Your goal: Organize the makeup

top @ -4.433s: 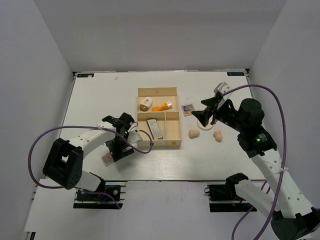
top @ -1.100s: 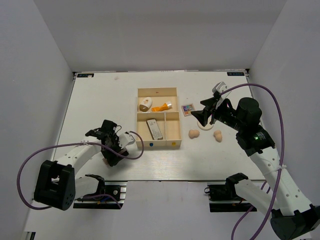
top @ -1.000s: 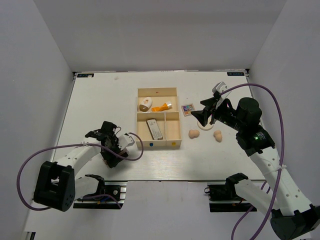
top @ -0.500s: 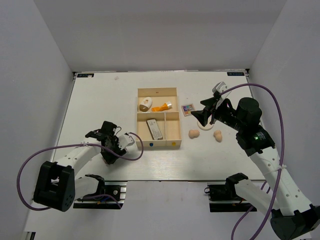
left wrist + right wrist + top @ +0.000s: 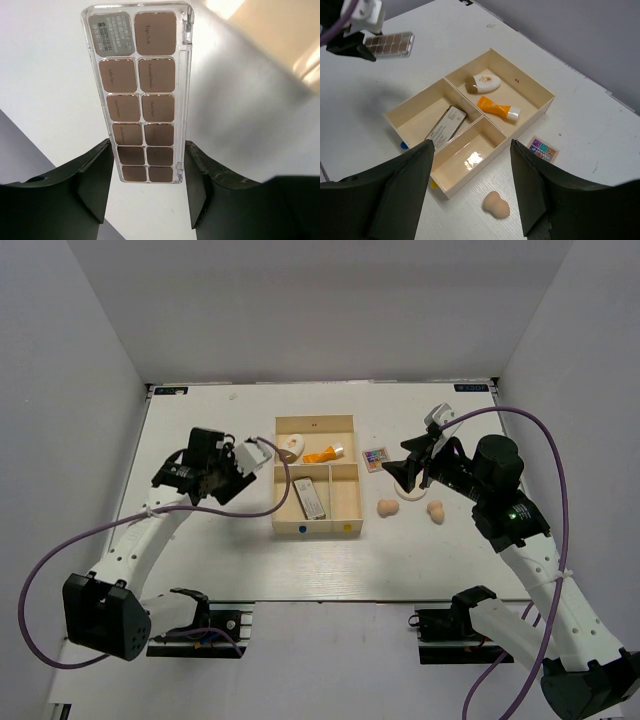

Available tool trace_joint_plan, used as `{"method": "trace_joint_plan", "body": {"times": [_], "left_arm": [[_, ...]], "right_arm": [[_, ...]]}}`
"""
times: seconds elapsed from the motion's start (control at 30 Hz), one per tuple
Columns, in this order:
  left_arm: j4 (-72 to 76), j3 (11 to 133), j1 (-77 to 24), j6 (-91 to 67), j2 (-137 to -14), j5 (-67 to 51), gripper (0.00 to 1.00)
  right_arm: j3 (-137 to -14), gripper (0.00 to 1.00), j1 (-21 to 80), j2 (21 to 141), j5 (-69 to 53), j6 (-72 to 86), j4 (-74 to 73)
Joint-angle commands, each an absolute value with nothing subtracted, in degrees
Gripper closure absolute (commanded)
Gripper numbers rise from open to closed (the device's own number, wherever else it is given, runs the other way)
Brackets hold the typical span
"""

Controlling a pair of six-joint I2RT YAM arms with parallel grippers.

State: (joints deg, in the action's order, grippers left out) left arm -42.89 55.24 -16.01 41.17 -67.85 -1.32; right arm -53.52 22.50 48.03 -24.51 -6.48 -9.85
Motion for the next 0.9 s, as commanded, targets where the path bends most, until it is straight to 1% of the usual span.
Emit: {"method": "trace_joint_plan", "body": {"times": [0.0, 0.07, 0.13, 0.17, 0.2, 0.3, 0.47, 0.57, 0.73, 0.8, 0.87], "left_arm": [[-44.82, 61.69, -16.87, 42.45, -69.17, -9.12, 1.00], [-45.70, 64.86, -16.87, 42.19, -70.83, -15.16, 1.00], [-44.05, 65.39, -16.87, 41.40, -71.28, -19.14, 1.00], [-43.60, 65.30, -17.40, 41.22, -71.63, -24.03, 1.00], [-42.98, 65.22, -17.40, 41.22, -71.72, -26.52, 1.00], [-40.09, 64.95, -18.02, 39.91, -72.68, -32.42, 1.00], [-38.68, 63.11, -19.42, 38.24, -73.48, -31.91, 1.00], [-34.99, 60.92, -21.18, 34.91, -73.56, -31.20, 1.00], [-33.13, 62.66, -24.17, 27.17, -82.16, -22.95, 1.00], [-33.14, 63.98, -25.74, 26.63, -85.32, -22.06, 1.00], [-30.69, 63.64, -26.54, 25.58, -85.78, -21.89, 1.00]], "right_arm": [[-53.00, 0.31, 22.32, 47.72, -24.00, -7.12, -6.77], [-52.91, 0.31, 21.98, 47.90, -23.38, -7.29, -6.68], [-52.82, 0.31, 22.15, 48.25, -22.85, -7.38, -6.77], [-52.74, 0.32, 22.24, 48.25, -22.68, -7.47, -6.59], [-52.73, 0.32, 22.24, 48.51, -22.24, -7.47, -6.59], [-52.73, 0.32, 21.98, 49.04, -21.54, -7.56, -6.59], [-52.73, 0.32, 21.18, 50.01, -20.57, -7.56, -6.42], [-52.91, 0.31, 20.83, 50.45, -20.13, -7.47, -6.68], [-52.82, 0.31, 19.86, 50.89, -20.21, -7.29, -6.68], [-52.82, 0.32, 19.34, 50.98, -20.21, -7.29, -6.68], [-52.65, 0.32, 18.90, 50.98, -20.39, -7.21, -6.59]]}}
